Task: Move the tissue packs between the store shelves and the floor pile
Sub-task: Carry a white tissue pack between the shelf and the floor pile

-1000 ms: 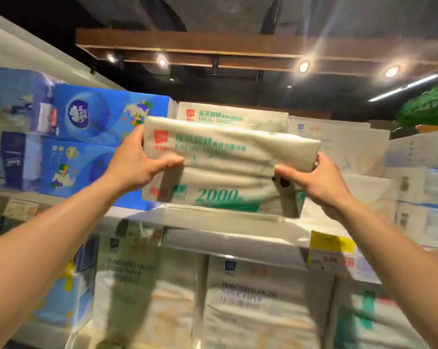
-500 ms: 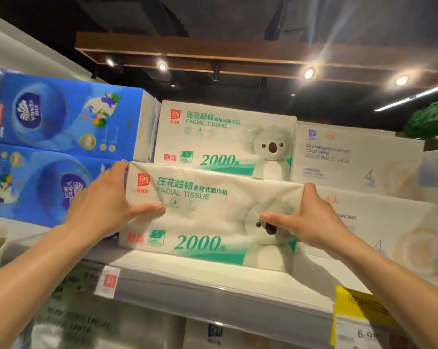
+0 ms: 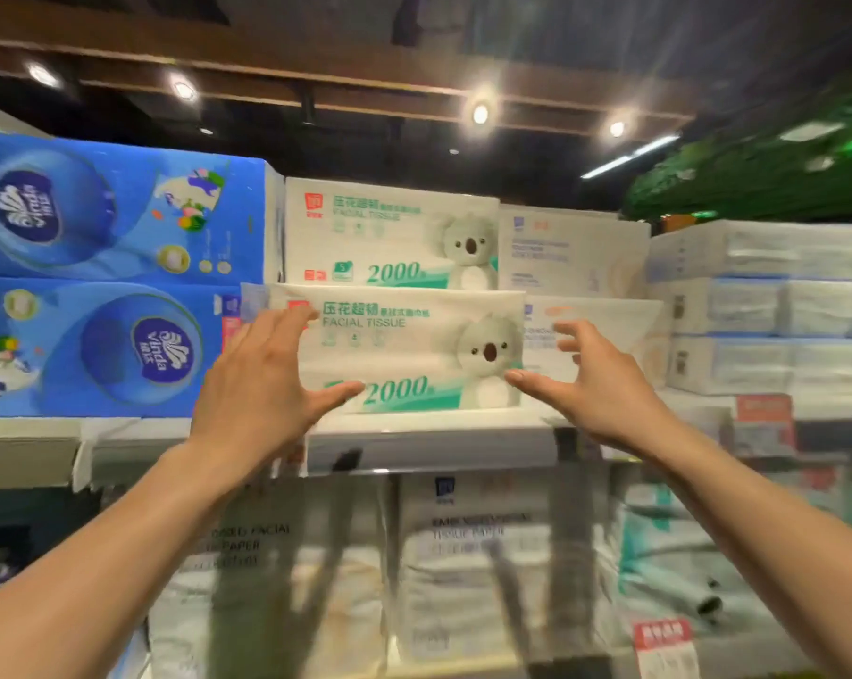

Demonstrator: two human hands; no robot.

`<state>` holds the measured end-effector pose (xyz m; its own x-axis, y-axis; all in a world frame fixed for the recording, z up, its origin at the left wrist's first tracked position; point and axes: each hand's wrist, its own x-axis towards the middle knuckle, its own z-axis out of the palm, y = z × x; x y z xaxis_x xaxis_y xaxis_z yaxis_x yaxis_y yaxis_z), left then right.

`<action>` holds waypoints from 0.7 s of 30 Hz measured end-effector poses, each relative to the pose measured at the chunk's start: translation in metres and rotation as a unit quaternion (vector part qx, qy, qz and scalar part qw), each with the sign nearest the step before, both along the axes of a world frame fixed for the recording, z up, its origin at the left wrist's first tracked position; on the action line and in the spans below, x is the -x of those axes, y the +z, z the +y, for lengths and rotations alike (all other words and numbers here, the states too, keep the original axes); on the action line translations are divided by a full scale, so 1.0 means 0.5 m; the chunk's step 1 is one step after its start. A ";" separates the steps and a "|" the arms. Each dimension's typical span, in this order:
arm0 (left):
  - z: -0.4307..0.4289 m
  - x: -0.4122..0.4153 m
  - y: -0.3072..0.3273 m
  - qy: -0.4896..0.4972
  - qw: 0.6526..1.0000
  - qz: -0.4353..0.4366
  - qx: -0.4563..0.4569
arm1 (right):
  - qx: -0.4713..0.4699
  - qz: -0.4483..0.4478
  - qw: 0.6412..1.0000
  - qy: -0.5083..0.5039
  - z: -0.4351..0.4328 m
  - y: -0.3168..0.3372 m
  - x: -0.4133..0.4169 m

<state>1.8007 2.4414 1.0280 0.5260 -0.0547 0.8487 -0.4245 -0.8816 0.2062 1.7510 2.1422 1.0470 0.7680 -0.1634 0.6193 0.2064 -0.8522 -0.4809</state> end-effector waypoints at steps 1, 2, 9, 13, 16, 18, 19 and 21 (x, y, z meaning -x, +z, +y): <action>-0.006 0.019 -0.012 -0.039 0.999 0.011 -0.002 | 0.014 0.012 1.000 -0.010 0.005 -0.017 0.037; -0.015 0.039 -0.022 -0.072 0.997 0.026 -0.008 | 0.028 0.028 0.999 -0.021 0.008 -0.032 0.075; -0.165 0.207 -0.040 -0.249 0.964 0.076 -0.060 | 0.053 0.085 0.988 -0.118 -0.047 -0.086 0.362; -0.307 0.324 -0.072 -0.351 0.925 0.102 -0.102 | 0.028 0.113 0.974 -0.197 -0.137 -0.135 0.554; -0.442 0.429 -0.107 -0.418 0.889 0.103 -0.158 | 0.010 0.138 0.961 -0.241 -0.214 -0.165 0.720; -0.539 0.516 -0.128 -0.454 0.864 0.093 -0.197 | 0.001 0.147 0.952 -0.268 -0.269 -0.183 0.838; -0.587 0.562 -0.140 -0.470 0.853 0.088 -0.209 | 0.000 0.154 0.946 -0.284 -0.297 -0.192 0.896; -0.680 0.655 -0.166 -0.498 0.832 0.088 -0.230 | -0.002 0.169 0.933 -0.317 -0.353 -0.213 1.010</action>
<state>1.4730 2.1012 0.9452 0.1392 -0.8351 0.5322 -0.9902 -0.1144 0.0795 1.2460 1.9654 0.9405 0.6671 -0.6539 0.3569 -0.5035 -0.7489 -0.4308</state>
